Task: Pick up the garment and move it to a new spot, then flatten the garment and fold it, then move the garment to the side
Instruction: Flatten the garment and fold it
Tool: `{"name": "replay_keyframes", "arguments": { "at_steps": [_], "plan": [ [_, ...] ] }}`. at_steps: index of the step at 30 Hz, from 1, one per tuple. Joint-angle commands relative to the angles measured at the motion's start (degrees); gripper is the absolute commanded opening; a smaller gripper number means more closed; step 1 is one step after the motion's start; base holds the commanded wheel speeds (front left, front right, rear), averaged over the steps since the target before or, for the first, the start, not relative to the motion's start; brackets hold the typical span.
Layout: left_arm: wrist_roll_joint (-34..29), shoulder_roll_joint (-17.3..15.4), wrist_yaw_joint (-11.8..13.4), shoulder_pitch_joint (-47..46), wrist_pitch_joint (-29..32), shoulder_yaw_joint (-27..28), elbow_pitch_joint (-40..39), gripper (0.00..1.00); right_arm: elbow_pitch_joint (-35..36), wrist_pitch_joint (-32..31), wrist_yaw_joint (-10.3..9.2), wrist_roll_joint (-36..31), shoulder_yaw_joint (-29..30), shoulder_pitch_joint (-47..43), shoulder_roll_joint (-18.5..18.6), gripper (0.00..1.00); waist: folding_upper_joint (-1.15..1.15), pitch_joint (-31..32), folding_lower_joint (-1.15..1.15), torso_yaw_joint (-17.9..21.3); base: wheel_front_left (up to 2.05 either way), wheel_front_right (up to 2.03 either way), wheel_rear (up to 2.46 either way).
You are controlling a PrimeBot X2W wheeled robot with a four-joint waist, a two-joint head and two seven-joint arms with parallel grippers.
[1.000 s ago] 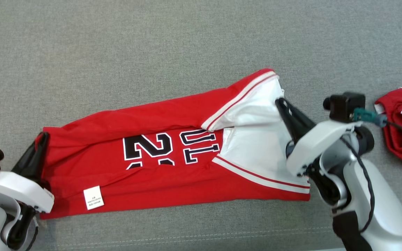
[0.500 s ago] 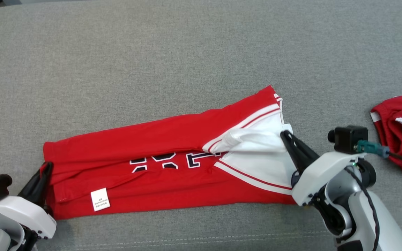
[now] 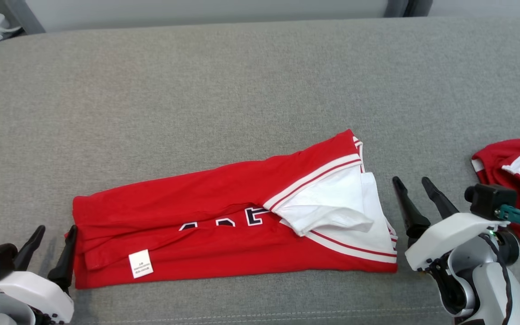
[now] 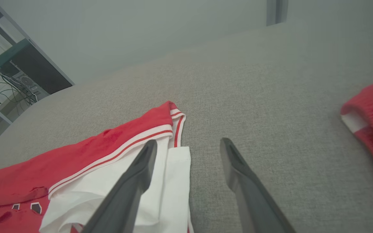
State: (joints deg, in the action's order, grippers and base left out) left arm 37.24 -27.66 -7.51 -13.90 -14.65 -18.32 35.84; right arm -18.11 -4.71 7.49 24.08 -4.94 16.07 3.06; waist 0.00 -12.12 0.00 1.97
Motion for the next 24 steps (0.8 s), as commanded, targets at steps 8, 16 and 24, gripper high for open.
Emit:
{"name": "replay_keyframes", "arguments": {
  "at_steps": [8, 16, 24],
  "plan": [
    [-7.43, 5.59, 0.02, 4.73, -0.35, 12.29, -7.11, 1.00, -8.22, 7.74, 0.00, -1.48, -1.18, 1.13, -0.18, 1.00, 0.00, 3.31, 0.00, -3.23, 0.00, 0.00, 0.00],
    [-9.81, 8.10, 0.02, 7.61, -0.35, 14.06, -12.10, 1.00, -18.79, 13.98, 0.00, -0.03, -2.15, 3.98, -0.18, 1.00, 0.00, 3.63, 0.00, -7.21, 0.00, 0.00, 0.00],
    [-9.29, 7.97, 0.02, 8.28, -0.35, 13.44, -13.66, 1.00, -30.15, 16.91, 0.00, 0.68, 0.20, 6.75, -0.18, 1.00, 0.00, 3.75, 0.00, -11.53, 0.00, 0.00, 0.00]
  ]
}}
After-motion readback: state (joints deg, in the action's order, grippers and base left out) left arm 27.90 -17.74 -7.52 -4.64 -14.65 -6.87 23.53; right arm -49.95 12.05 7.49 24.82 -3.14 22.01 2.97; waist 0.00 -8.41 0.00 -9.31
